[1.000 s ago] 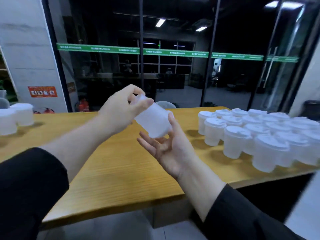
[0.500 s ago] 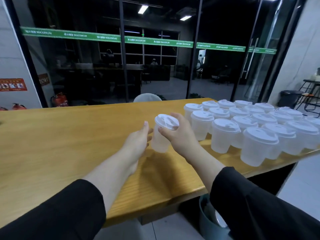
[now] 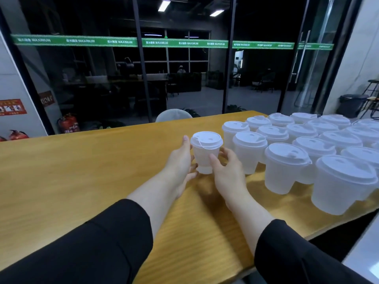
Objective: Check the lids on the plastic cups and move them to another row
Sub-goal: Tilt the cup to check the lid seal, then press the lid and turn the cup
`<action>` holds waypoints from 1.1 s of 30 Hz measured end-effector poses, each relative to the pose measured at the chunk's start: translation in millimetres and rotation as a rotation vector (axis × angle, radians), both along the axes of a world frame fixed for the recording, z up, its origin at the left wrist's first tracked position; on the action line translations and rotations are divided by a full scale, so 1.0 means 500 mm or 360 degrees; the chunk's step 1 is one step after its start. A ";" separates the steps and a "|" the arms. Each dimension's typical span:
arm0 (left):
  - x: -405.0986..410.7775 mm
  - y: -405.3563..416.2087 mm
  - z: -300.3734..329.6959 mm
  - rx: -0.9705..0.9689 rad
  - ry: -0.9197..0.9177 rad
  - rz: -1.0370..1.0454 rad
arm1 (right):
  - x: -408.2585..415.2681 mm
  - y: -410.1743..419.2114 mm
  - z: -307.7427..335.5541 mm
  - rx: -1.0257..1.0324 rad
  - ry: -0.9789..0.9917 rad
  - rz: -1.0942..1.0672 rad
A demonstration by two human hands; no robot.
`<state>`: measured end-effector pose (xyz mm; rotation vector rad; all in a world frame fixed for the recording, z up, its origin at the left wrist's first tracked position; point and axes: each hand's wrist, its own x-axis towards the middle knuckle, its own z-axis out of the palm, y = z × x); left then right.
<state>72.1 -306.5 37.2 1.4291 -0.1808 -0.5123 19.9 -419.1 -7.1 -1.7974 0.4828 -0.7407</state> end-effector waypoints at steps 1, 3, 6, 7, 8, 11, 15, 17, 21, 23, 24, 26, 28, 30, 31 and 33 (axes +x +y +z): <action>0.011 -0.010 0.001 0.0004 -0.0011 0.0003 | 0.002 -0.006 -0.002 0.0035 -0.0014 0.0009; 0.035 -0.028 0.000 0.0001 -0.0020 -0.0006 | 0.002 -0.010 -0.001 0.0142 -0.0066 0.0051; 0.064 -0.050 -0.005 -0.0032 -0.0006 -0.0026 | 0.009 -0.009 -0.003 0.0230 -0.0095 0.0148; 0.073 -0.056 -0.009 -0.0044 -0.0004 -0.0042 | 0.011 -0.008 -0.005 0.0236 -0.0108 0.0177; 0.081 -0.062 -0.013 -0.0060 -0.0003 -0.0060 | 0.013 -0.008 -0.007 0.0232 -0.0120 0.0199; 0.098 -0.071 -0.020 -0.0101 -0.0010 -0.0086 | 0.021 -0.013 -0.015 0.0254 -0.0097 0.0238; 0.104 -0.072 -0.010 -0.0117 -0.0012 -0.0086 | 0.025 -0.018 -0.004 0.0300 -0.0030 0.0269; 0.103 -0.067 -0.001 -0.0110 -0.0014 -0.0089 | 0.026 -0.023 0.001 0.0305 -0.0006 0.0272; 0.095 -0.021 0.012 -0.0073 -0.0066 0.0002 | 0.006 -0.010 0.015 0.0485 0.0023 0.0168; 0.092 0.030 0.012 -0.0069 -0.0126 0.0071 | -0.002 0.011 0.024 0.0596 0.0009 0.0134; 0.089 0.060 0.012 -0.0047 -0.0168 0.0113 | -0.003 0.025 0.032 0.0639 0.0009 0.0152; 0.084 0.134 0.010 0.0023 -0.0261 0.0232 | 0.008 0.068 0.050 0.0688 0.0011 0.0246; 0.082 0.226 0.012 0.0083 -0.0356 0.0391 | 0.030 0.133 0.071 0.0698 -0.0010 0.0368; 0.081 0.333 0.014 0.0135 -0.0436 0.0598 | 0.059 0.213 0.089 0.0684 -0.0011 0.0492; 0.080 0.393 0.015 0.0162 -0.0470 0.0715 | 0.074 0.259 0.095 0.0662 -0.0004 0.0554; 0.080 0.499 0.011 0.0241 -0.0542 0.0907 | 0.099 0.338 0.099 0.0642 0.0016 0.0651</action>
